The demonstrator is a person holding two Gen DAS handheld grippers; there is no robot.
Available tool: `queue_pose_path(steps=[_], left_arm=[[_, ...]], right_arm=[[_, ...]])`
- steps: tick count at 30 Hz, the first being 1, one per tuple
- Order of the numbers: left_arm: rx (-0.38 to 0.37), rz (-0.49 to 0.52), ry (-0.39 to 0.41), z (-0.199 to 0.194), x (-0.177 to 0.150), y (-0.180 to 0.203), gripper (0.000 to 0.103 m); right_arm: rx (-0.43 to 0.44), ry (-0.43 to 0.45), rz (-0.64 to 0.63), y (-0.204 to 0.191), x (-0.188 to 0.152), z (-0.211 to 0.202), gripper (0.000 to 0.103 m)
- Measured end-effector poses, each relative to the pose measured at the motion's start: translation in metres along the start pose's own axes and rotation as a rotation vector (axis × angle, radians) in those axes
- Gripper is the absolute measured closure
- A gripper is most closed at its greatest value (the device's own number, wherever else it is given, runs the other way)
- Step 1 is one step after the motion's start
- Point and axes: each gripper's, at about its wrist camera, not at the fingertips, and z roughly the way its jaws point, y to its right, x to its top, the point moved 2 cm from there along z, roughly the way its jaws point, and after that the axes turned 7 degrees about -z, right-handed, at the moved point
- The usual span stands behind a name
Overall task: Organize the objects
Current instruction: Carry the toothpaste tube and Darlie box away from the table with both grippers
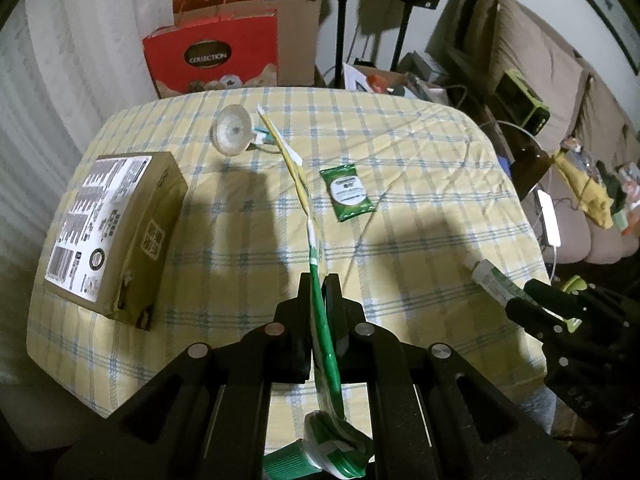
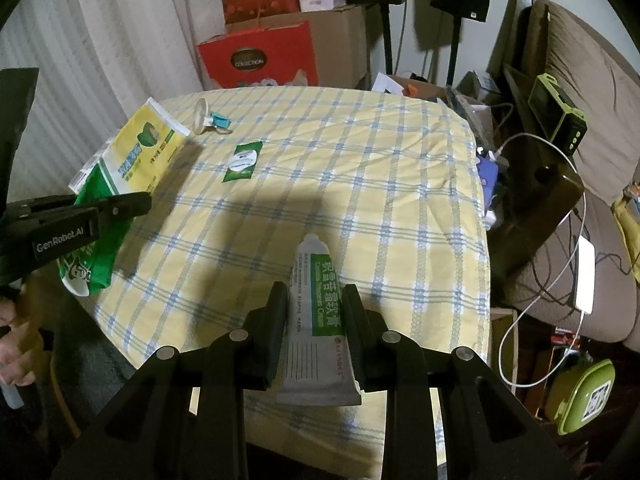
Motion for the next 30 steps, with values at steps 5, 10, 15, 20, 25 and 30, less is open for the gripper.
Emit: queue_pose_path(steps=[5, 10, 15, 20, 25, 30], left_arm=[[0.000, 0.009, 0.003, 0.000, -0.002, 0.009, 0.098], [-0.002, 0.023, -0.001, 0.000, -0.004, 0.018, 0.098], [-0.004, 0.044, 0.004, -0.002, -0.004, 0.028, 0.098], [-0.006, 0.061, 0.003, -0.002, -0.005, 0.038, 0.098], [-0.006, 0.080, 0.005, -0.003, -0.006, 0.048, 0.098], [-0.001, 0.093, 0.006, -0.003, -0.006, 0.054, 0.098]], right_arm=[[0.003, 0.004, 0.008, 0.008, -0.004, -0.005, 0.075], [-0.003, 0.007, 0.022, 0.017, -0.008, -0.010, 0.075], [0.004, 0.017, 0.048, 0.027, -0.013, -0.015, 0.075], [0.001, 0.016, 0.065, 0.037, -0.019, -0.019, 0.075], [0.000, 0.017, 0.087, 0.045, -0.024, -0.023, 0.075], [-0.001, 0.022, 0.109, 0.054, -0.029, -0.026, 0.075]])
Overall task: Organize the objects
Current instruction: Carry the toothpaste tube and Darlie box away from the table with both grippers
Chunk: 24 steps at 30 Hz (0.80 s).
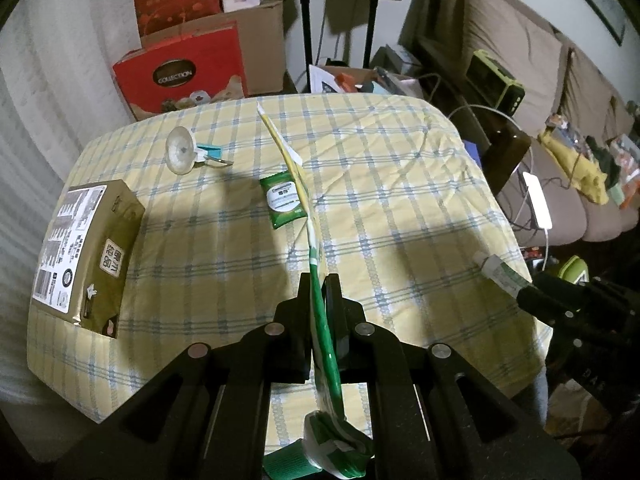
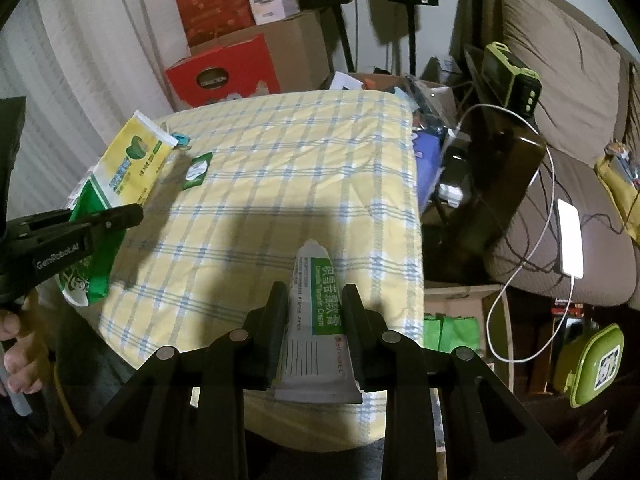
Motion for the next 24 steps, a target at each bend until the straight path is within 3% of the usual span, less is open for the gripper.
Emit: queue_pose_path(steps=[24], left_arm=[[-0.031, 0.090, -0.020, 0.000, -0.002, 0.049, 0.098]], right_arm=[[0.013, 0.008, 0.071, 0.037, -0.013, -0.013, 0.075]])
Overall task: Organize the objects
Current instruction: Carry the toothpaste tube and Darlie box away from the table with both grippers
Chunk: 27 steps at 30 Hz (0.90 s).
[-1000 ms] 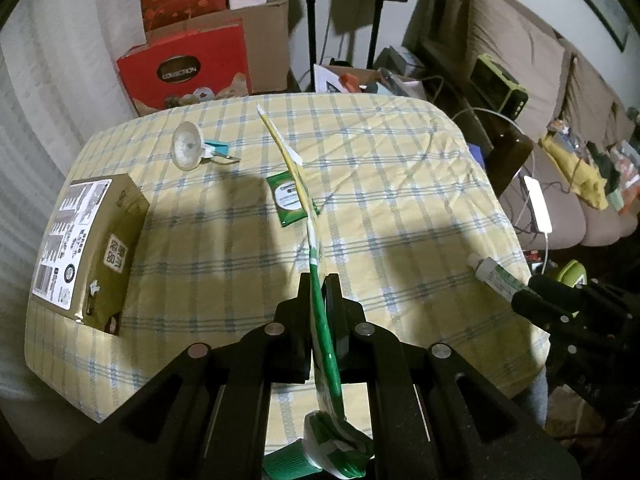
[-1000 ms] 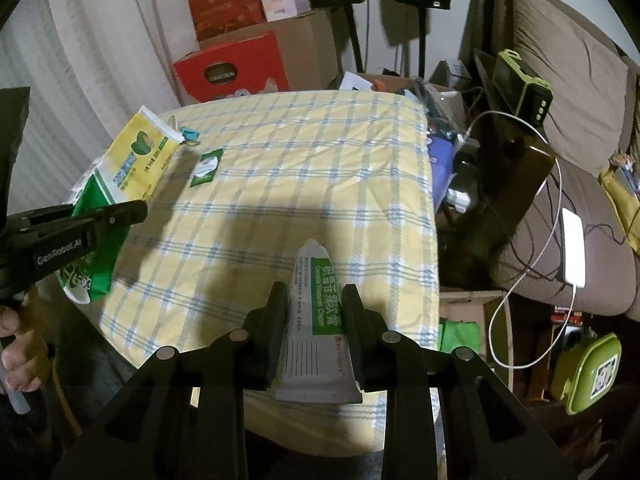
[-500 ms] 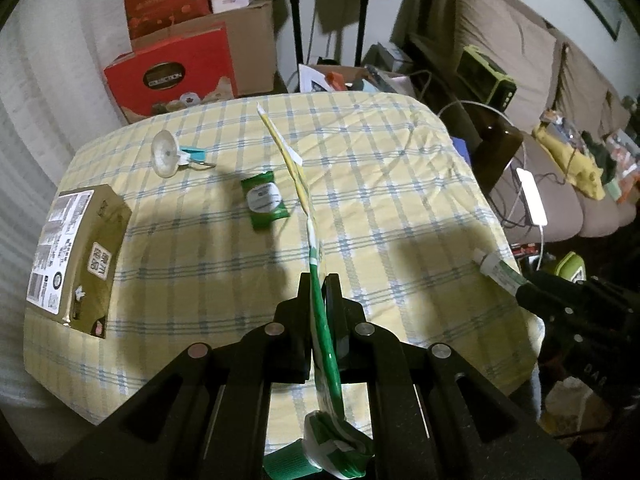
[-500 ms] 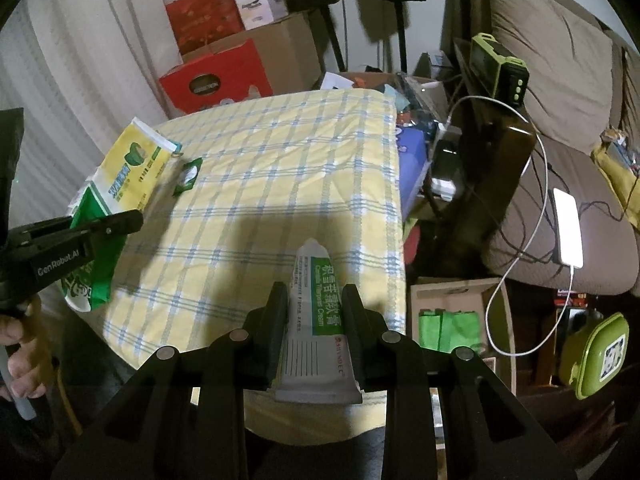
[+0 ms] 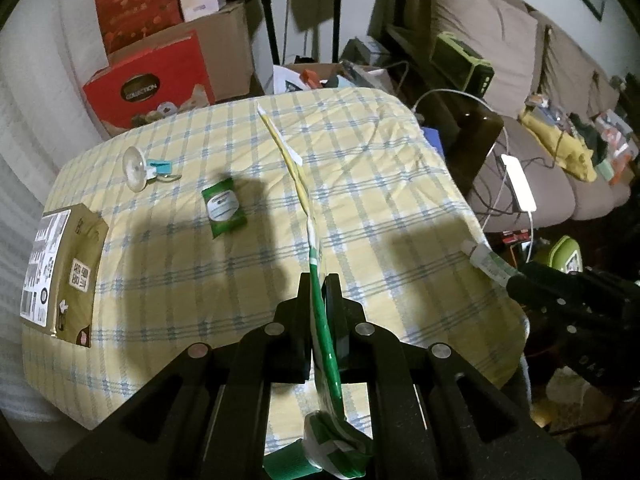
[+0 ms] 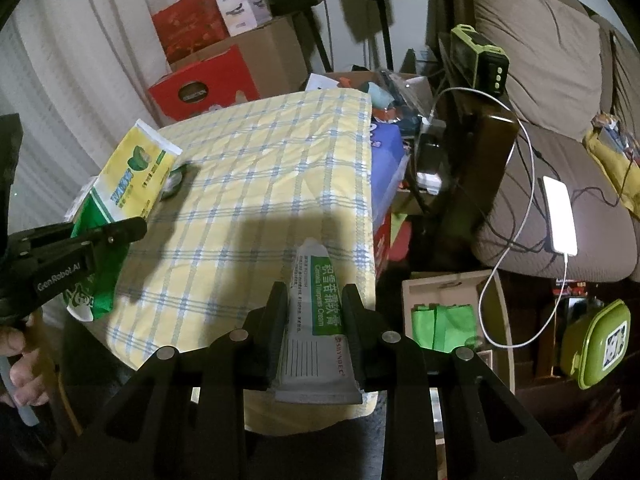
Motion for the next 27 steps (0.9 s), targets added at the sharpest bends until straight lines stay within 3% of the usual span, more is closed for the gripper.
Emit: queue_pose_path(steps=[27], left_arm=[[-0.049, 0.109, -0.016, 0.002, -0.008, 0.062, 0.098]], right_arm=[[-0.047, -0.057, 0.077, 0.054, -0.026, -0.001, 0.077]])
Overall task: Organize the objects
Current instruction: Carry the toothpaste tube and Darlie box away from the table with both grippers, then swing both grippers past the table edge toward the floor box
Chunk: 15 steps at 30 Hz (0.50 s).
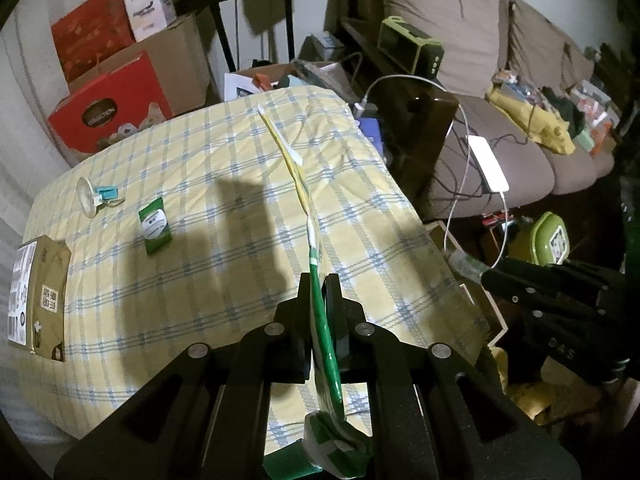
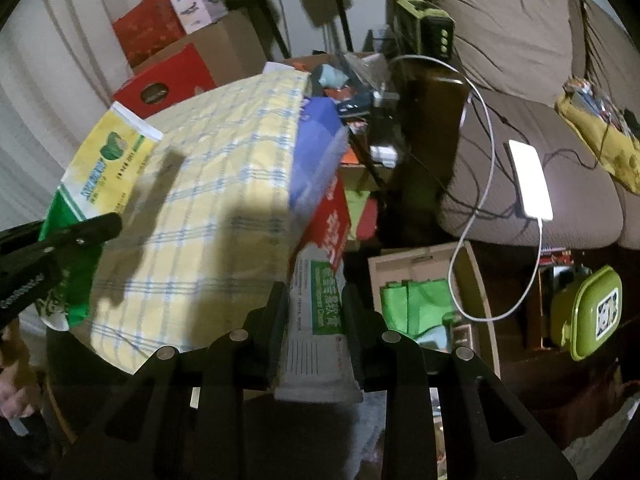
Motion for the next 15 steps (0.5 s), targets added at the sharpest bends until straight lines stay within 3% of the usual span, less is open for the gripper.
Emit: queue_pose_path(steps=[2, 9, 15], left_arm=[[0.000, 0.002, -0.001, 0.000, 0.000, 0.003, 0.098], [-0.008, 0.018, -0.015, 0.005, -0.002, 0.011, 0.098], [-0.038, 0.053, -0.019, 0.005, -0.006, 0.032, 0.098]], right_arm=[[0.016, -0.007, 0.020, 0.005, -0.002, 0.000, 0.094], [0.036, -0.028, 0.030, 0.013, -0.008, 0.006, 0.095], [-0.022, -0.014, 0.128, 0.055, -0.019, -0.008, 0.096]])
